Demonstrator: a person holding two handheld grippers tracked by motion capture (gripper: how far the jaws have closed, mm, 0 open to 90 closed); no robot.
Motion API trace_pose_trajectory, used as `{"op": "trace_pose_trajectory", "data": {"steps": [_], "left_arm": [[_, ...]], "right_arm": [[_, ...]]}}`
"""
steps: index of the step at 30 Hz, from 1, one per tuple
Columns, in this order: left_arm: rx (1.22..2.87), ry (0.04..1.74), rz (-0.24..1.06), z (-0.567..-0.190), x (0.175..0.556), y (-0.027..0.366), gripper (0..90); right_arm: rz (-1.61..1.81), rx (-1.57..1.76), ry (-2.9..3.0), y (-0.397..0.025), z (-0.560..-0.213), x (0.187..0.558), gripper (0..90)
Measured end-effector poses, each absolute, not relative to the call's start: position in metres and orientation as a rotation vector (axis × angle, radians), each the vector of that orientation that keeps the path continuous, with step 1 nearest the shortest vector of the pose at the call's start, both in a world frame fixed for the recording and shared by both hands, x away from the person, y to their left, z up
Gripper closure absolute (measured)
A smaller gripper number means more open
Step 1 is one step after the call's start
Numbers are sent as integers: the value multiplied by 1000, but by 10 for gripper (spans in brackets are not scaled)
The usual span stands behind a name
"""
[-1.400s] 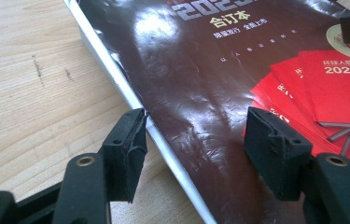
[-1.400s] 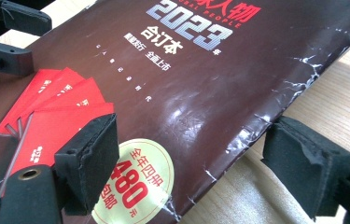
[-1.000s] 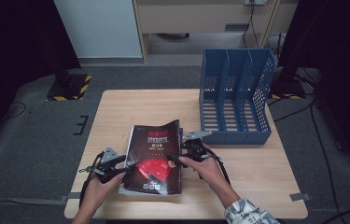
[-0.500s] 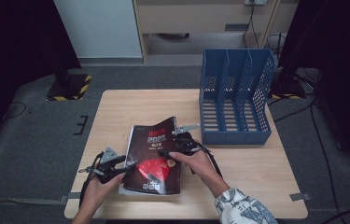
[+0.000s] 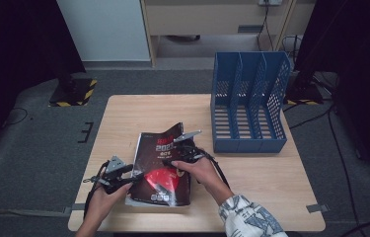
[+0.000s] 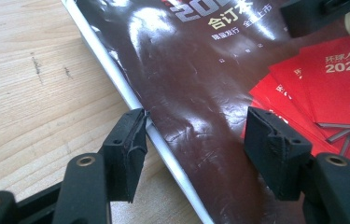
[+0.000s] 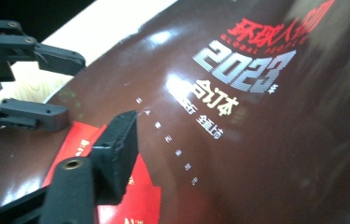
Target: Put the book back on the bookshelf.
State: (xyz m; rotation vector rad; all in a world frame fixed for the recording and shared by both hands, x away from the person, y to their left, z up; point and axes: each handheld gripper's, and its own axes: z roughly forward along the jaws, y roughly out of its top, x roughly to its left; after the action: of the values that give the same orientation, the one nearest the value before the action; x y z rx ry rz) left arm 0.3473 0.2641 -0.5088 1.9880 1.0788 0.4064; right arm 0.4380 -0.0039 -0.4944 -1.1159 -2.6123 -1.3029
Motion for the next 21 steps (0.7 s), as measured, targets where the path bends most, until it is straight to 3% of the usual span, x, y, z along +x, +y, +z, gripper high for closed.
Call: {"op": "trace_pose_trajectory", "data": {"steps": [5, 11, 21], "left_arm": [[1991, 1070, 387, -509, 349, 265, 385], [2001, 1057, 389, -506, 355, 262, 363], [1964, 1028, 410, -501, 371, 256, 239]], "right_arm": [[-1277, -1162, -2658, -5, -497, 439, 629], [-1377, -1170, -2640, -10, -491, 438, 780], [-1582, -1092, -2677, -19, -469, 433, 835]]}}
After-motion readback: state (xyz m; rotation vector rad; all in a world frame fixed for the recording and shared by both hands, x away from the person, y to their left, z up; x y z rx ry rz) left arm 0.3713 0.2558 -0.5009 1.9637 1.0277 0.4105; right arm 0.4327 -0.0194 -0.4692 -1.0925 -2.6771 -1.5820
